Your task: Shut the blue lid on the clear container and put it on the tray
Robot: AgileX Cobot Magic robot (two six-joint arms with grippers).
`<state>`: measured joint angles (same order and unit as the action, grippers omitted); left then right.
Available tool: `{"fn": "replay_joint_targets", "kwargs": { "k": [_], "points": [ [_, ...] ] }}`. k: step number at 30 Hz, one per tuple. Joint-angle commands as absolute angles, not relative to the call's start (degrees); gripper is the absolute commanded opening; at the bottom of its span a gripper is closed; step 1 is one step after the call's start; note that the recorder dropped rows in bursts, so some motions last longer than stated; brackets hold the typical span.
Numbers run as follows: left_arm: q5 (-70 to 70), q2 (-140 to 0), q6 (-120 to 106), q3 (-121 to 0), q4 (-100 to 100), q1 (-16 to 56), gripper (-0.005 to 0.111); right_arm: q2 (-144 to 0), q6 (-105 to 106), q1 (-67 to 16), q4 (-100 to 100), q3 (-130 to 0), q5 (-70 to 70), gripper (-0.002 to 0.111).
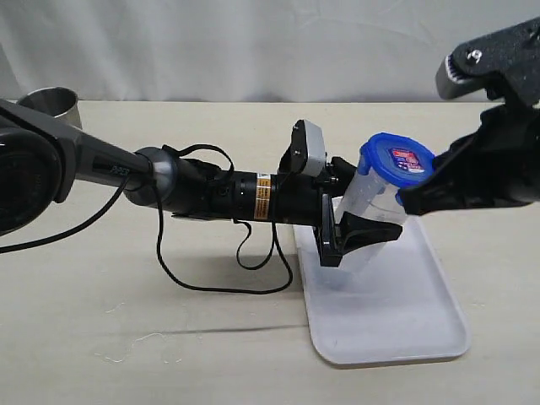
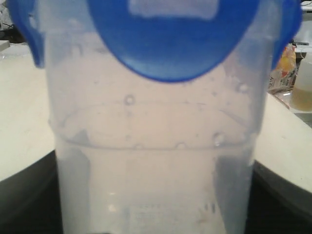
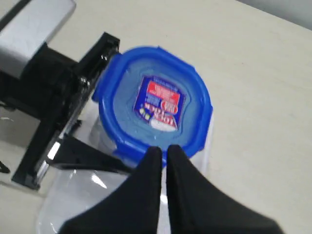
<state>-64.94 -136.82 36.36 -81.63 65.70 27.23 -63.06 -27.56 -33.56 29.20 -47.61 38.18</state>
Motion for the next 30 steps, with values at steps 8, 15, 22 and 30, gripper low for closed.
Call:
{"fn": "replay_joint_targets", "kwargs": {
  "k": [8,15,22,30],
  "points": [
    [-66.55,-136.44,35.69,-81.99,65.42,27.09,0.0,-75.39,-3.23,-22.72,1.91,-54.68,34.74,0.004],
    [-66.67,-136.47,35.65,-81.99,65.01,27.09,0.0,-80.48,8.59,-22.72,-11.67,-57.06,35.2,0.004],
    [-66.16,-136.47,35.56,-81.99,63.37,27.09,0.0,-81.81,9.42,-22.72,-11.1,-57.06,35.2,0.004],
    [-64.47,-136.47,35.66,-81.99,67.31,27.09,0.0,-81.81,2.05,-22.49,-2.93,-57.06,35.63,0.004]
  ]
}}
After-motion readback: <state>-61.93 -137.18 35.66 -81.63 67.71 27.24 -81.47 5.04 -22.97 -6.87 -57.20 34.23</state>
